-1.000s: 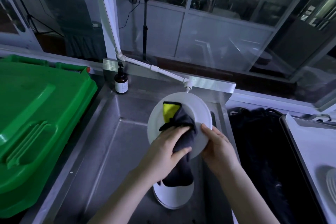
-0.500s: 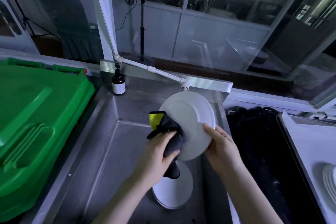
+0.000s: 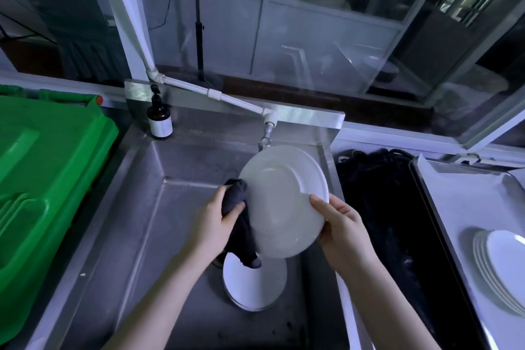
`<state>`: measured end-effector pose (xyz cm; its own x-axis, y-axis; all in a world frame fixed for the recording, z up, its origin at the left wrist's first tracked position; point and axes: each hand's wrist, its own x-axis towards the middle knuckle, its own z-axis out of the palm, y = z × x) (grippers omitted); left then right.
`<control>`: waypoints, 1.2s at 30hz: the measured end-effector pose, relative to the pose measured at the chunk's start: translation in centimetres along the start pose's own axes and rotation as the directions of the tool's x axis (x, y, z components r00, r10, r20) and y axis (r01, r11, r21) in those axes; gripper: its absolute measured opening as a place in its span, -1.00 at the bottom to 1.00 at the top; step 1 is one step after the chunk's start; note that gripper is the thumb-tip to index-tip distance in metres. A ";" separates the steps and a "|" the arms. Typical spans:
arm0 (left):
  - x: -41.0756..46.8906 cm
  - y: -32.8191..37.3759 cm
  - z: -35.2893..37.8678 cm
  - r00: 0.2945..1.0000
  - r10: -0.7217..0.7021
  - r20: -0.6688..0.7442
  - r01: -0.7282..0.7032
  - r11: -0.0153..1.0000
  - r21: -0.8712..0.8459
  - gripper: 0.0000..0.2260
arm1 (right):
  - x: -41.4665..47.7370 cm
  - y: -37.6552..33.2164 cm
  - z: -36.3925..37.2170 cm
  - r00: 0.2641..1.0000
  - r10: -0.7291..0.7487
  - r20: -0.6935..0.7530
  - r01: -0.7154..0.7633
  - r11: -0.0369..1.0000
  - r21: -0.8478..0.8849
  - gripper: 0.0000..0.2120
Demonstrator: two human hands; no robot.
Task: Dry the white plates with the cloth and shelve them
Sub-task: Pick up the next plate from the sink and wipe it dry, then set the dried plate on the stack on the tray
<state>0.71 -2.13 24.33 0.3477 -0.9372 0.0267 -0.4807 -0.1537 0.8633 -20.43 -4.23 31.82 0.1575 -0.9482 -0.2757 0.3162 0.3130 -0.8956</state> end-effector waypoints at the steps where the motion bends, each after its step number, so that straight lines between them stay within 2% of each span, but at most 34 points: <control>1: 0.2 0.0 0.1 0.999 -0.039 -0.013 0.039 0.999 -0.004 -0.73 | -0.1 -0.3 -0.3 1.000 -0.024 -0.003 0.023 0.999 -0.040 -0.81; 3: 0.8 0.3 0.1 0.988 -0.144 -0.060 0.144 0.990 -0.014 -0.68 | -0.2 -0.6 -0.9 0.995 -0.095 0.010 0.096 0.984 -0.148 -0.81; 5: 1.4 1.2 -0.1 0.965 -0.259 -0.024 0.257 0.963 -0.076 -0.53 | -0.5 -1.3 -1.3 0.977 -0.200 0.068 0.211 0.921 -0.327 -0.92; 6: 1.5 1.8 -0.1 0.957 -0.287 0.033 0.289 0.949 -0.125 -0.51 | -0.6 -1.6 -1.6 0.960 -0.254 0.118 0.280 0.853 -0.441 -0.91; 8: 1.7 3.0 0.4 0.945 -0.279 0.170 0.318 0.907 -0.275 -0.70 | -0.7 -1.8 -2.5 0.912 -0.341 0.228 0.402 0.630 -0.665 -0.78; 10: 1.5 4.6 1.0 0.916 -0.295 0.271 0.388 0.822 -0.417 -0.89 | -1.2 -2.3 -3.1 0.854 -0.392 0.342 0.491 0.389 -0.780 -0.89; 11: 1.4 5.4 1.2 0.893 -0.320 0.317 0.440 0.770 -0.462 -0.90 | -1.6 -2.4 -3.4 0.814 -0.427 0.395 0.529 0.260 -0.808 -0.88; 13: 1.4 6.4 1.7 0.838 -0.385 0.386 0.538 0.696 -0.476 -0.70 | -2.4 -2.6 -4.5 0.728 -0.460 0.508 0.590 0.043 -0.807 -0.77; 16: 1.0 7.5 2.8 0.814 -0.369 0.448 0.564 0.684 -0.462 -0.42 | -3.2 -2.8 -7.4 0.607 -0.443 0.659 0.661 -0.179 -0.729 -0.72; 18: 0.4 8.5 4.0 0.824 -0.341 0.453 0.535 0.732 -0.422 -0.48 | -3.5 -3.3 -9.8 0.564 -0.395 0.725 0.680 -0.277 -0.680 -0.71; 20: 0.0 9.7 5.5 0.842 -0.328 0.429 0.499 0.776 -0.386 -0.71 | -3.9 -4.1 -12.2 0.536 -0.355 0.766 0.687 -0.343 -0.640 -0.73; 23: -1.0 12.1 8.4 0.859 -0.326 0.395 0.483 0.770 -0.417 -0.88 | -4.4 -5.5 -15.2 0.587 -0.362 0.724 0.661 -0.302 -0.687 -0.73; 25: -1.7 13.6 10.5 0.874 -0.313 0.372 0.464 0.765 -0.446 -0.94 | -4.6 -6.5 -17.4 0.697 -0.374 0.612 0.576 -0.216 -0.788 -0.57; 26: -2.0 14.3 11.6 0.883 -0.300 0.362 0.448 0.771 -0.453 -0.94 | -4.8 -7.2 -18.9 0.766 -0.366 0.528 0.524 -0.121 -0.843 -0.45; 27: -2.3 15.0 12.6 0.889 -0.291 0.354 0.435 0.777 -0.455 -0.94 | -5.2 -8.0 -20.5 0.827 -0.363 0.429 0.467 0.022 -0.884 -0.35; 29: -2.7 16.5 14.6 0.895 -0.277 0.350 0.421 0.786 -0.454 -0.94 | -6.3 -9.7 -24.1 0.909 -0.366 0.201 0.348 0.400 -0.848 -0.24; 30: -2.9 17.2 15.6 0.897 -0.266 0.353 0.413 0.789 -0.454 -0.94 | -6.9 -10.5 -25.9 0.934 -0.349 0.073 0.281 0.594 -0.754 -0.23; 31: -3.2 18.0 16.7 0.899 -0.249 0.359 0.402 0.794 -0.456 -0.93 | -7.3 -11.1 -27.5 0.949 -0.314 -0.042 0.220 0.749 -0.625 -0.25; 32: -3.5 18.8 17.9 0.901 -0.225 0.370 0.387 0.803 -0.454 -0.92 | -7.4 -11.4 -28.9 0.955 -0.264 -0.133 0.164 0.848 -0.505 -0.30; 33: -3.9 19.6 19.1 0.900 -0.200 0.387 0.372 0.815 -0.444 -0.92 | -7.4 -11.4 -30.1 0.953 -0.218 -0.209 0.114 0.901 -0.419 -0.39; 34: -4.4 20.5 20.5 0.895 -0.175 0.411 0.360 0.827 -0.432 -0.91 | -7.3 -11.3 -31.2 0.938 -0.197 -0.286 0.076 0.920 -0.383 -0.47; 36: -5.2 22.1 23.4 0.876 -0.126 0.465 0.341 0.844 -0.413 -0.88 | -7.2 -11.2 -33.8 0.855 -0.242 -0.458 0.041 0.913 -0.405 -0.62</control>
<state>-30.60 -7.97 31.44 -0.0095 -0.9474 -0.3198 0.0452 -0.3199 0.9464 -56.67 -2.71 32.01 -0.3704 -0.9114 -0.1795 -0.0836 0.2252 -0.9707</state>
